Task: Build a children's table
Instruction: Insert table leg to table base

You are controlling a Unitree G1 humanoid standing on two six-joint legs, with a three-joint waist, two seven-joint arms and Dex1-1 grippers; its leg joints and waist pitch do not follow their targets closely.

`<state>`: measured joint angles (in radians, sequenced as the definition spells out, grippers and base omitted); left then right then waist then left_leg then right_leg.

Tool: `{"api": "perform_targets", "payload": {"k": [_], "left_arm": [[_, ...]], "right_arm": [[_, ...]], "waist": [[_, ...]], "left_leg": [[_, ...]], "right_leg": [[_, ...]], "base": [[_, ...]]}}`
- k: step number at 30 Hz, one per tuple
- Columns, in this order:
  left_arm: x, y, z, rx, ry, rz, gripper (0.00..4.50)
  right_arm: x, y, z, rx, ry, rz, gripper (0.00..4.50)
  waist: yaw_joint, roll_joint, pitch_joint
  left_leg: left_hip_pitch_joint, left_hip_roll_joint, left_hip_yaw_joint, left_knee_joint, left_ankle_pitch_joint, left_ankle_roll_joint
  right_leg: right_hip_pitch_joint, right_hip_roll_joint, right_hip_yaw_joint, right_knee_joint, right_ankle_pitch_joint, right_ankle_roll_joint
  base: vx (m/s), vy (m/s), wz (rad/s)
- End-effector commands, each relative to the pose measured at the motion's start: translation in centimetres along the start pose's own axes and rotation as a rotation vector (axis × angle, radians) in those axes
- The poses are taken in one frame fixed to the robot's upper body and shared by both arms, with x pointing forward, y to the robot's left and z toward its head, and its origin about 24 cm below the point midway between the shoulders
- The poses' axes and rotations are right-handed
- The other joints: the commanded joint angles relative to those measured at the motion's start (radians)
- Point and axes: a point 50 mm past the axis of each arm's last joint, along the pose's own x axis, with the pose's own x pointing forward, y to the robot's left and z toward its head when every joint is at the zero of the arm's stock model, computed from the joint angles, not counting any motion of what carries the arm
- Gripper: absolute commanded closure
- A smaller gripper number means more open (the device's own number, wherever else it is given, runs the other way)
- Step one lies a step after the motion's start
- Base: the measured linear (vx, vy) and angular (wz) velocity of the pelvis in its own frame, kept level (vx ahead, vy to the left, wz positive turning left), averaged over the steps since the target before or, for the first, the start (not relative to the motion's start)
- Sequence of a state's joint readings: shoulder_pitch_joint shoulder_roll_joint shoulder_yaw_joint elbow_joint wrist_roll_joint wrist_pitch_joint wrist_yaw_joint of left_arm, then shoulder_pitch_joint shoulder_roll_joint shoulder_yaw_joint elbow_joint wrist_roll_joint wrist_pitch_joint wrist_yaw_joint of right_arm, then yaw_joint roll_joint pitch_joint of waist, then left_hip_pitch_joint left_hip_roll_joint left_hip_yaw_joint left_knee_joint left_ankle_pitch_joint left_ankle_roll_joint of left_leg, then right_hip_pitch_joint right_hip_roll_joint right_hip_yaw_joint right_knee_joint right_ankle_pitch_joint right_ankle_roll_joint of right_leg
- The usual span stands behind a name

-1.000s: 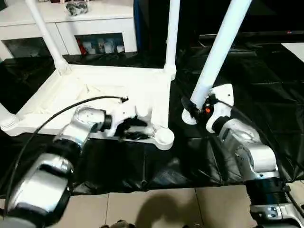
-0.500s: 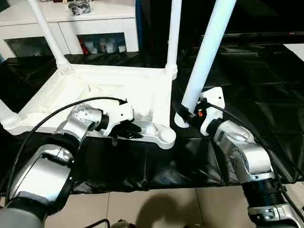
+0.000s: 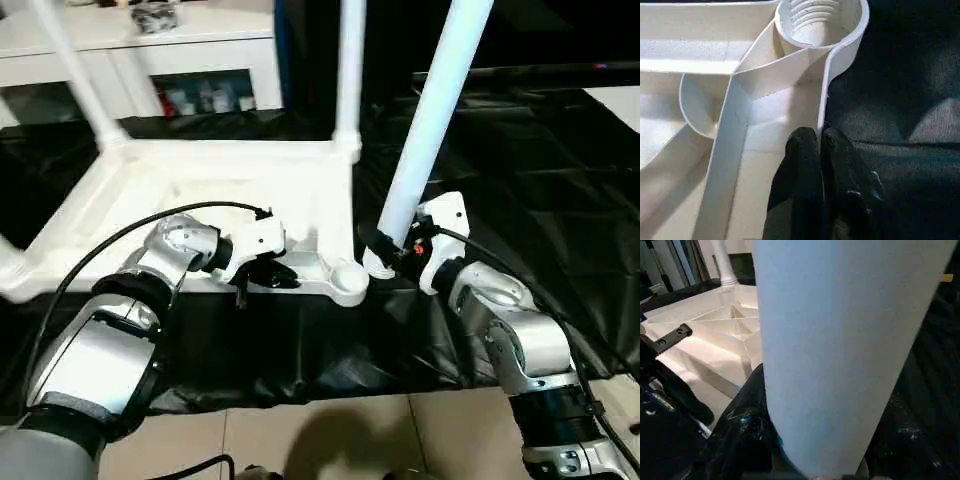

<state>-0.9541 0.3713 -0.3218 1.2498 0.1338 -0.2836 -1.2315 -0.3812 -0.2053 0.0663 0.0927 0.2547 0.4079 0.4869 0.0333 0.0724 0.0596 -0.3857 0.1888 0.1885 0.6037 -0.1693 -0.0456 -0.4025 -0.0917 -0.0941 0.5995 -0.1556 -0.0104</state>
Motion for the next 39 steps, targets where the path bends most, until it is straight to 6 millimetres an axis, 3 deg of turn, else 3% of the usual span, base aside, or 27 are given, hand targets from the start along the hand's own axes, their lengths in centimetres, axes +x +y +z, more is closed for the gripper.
{"api": "perform_targets", "payload": {"k": [1,8,16,21,24,25,28,29,32,33,34,35,37,39], "left_arm": [[-0.3,0.1,-0.5,-0.043,0.021,0.019,4.49],[1.3,-0.3,-0.4,-0.166,-0.029,0.048,4.5],[2.9,-1.1,0.1,-0.181,-0.08,0.041,4.5],[3.0,-1.5,0.5,-0.113,-0.108,0.028,4.5],[3.1,-1.7,0.8,-0.08,-0.132,0.021,4.5],[3.1,-1.8,0.9,-0.075,-0.137,0.012,4.5],[3.0,-1.9,0.9,-0.075,-0.139,0.012,4.5],[3.0,-1.8,0.9,-0.075,-0.141,0.014,4.5],[3.0,-1.8,1.0,-0.075,-0.144,0.013,4.5],[2.8,-1.8,1.0,-0.073,-0.145,0.013,4.5],[2.8,-1.7,1.0,-0.072,-0.145,0.013,4.5],[2.7,-1.7,1.0,-0.068,-0.144,0.016,4.5],[2.6,-1.6,1.1,-0.059,-0.145,0.017,4.5],[2.4,-1.6,1.2,-0.045,-0.147,0.013,4.5]], "right_arm": [[0.2,0.2,0.5,-0.007,-0.009,0.012,2.59],[0.5,-0.1,0.9,-0.022,-0.006,0.029,2.59],[0.8,-0.2,1.1,-0.026,-0.005,0.039,2.59],[0.9,-0.1,1.1,-0.026,-0.004,0.043,2.59],[0.9,-0.1,1.1,-0.027,-0.005,0.043,2.59],[0.9,-0.1,1.1,-0.028,-0.006,0.043,2.59],[0.8,-0.2,1.1,-0.031,-0.007,0.043,2.59],[0.8,-0.2,1.1,-0.032,-0.007,0.043,2.59],[0.8,-0.2,1.2,-0.036,-0.007,0.044,2.59],[0.8,-0.3,1.2,-0.041,-0.006,0.051,2.59],[0.8,-0.3,1.3,-0.043,-0.006,0.054,2.59],[0.8,-0.3,1.3,-0.046,-0.007,0.056,2.59],[0.8,-0.5,1.5,-0.05,-0.011,0.056,2.59],[0.8,-0.9,1.6,-0.055,-0.014,0.052,2.59]], "waist": [[0.009,-0.009,-0.081],[0.013,-0.019,-0.08],[0.015,-0.019,-0.084],[0.014,-0.013,-0.082],[0.015,-0.013,-0.084],[0.015,-0.006,-0.084],[0.015,-0.007,-0.085],[0.015,-0.002,-0.085],[0.015,-0.006,-0.084],[0.016,0.002,-0.084],[0.015,-0.002,-0.084],[0.017,0.019,-0.085],[0.012,0.008,-0.085],[0.014,0.012,-0.086]], "left_leg": [[0.019,0.031,-0.02,-0.066,-0.242,0.038],[0.022,0.034,-0.018,-0.065,-0.232,0.043],[0.016,0.033,-0.017,-0.063,-0.195,0.064],[0.019,0.034,-0.019,-0.066,-0.226,0.051],[0.019,0.037,-0.02,-0.068,-0.223,0.048],[0.02,0.037,-0.019,-0.068,-0.222,0.047],[0.02,0.036,-0.019,-0.068,-0.217,0.047],[0.021,0.037,-0.019,-0.068,-0.221,0.046],[0.021,0.035,-0.018,-0.069,-0.238,0.039],[0.022,0.035,-0.019,-0.069,-0.24,0.037],[0.022,0.036,-0.019,-0.069,-0.243,0.035],[0.022,0.035,-0.021,-0.068,-0.243,0.032],[0.022,0.035,-0.021,-0.07,-0.256,0.029],[0.019,0.033,-0.02,-0.068,-0.25,0.034]], "right_leg": [[0.06,-0.064,0.047,-0.073,-0.252,-0.238],[0.055,-0.065,0.049,-0.076,-0.299,-0.222],[0.058,-0.063,0.048,-0.072,-0.238,-0.233],[0.054,-0.061,0.047,-0.078,-0.288,-0.211],[0.055,-0.062,0.049,-0.073,-0.257,-0.216],[0.054,-0.061,0.048,-0.073,-0.245,-0.22],[0.055,-0.06,0.048,-0.07,-0.213,-0.228],[0.054,-0.06,0.048,-0.069,-0.212,-0.23],[0.056,-0.061,0.049,-0.072,-0.226,-0.228],[0.056,-0.062,0.048,-0.072,-0.229,-0.227],[0.056,-0.061,0.048,-0.073,-0.227,-0.226],[0.056,-0.062,0.048,-0.07,-0.22,-0.228],[0.058,-0.059,0.047,-0.072,-0.202,-0.234],[0.06,-0.06,0.047,-0.071,-0.195,-0.238]], "base": [[0.0,0.0,0.0],[0.0,0.0,0.0],[0.0,0.0,0.0],[0.0,0.0,0.0],[0.0,0.0,0.0],[0.0,0.0,0.0],[0.0,0.0,0.0],[0.0,0.0,0.0],[0.0,0.0,0.0],[0.0,0.0,0.0],[0.0,0.0,0.0],[0.0,0.0,0.0],[0.0,0.0,0.0],[0.0,0.0,0.0]]}}
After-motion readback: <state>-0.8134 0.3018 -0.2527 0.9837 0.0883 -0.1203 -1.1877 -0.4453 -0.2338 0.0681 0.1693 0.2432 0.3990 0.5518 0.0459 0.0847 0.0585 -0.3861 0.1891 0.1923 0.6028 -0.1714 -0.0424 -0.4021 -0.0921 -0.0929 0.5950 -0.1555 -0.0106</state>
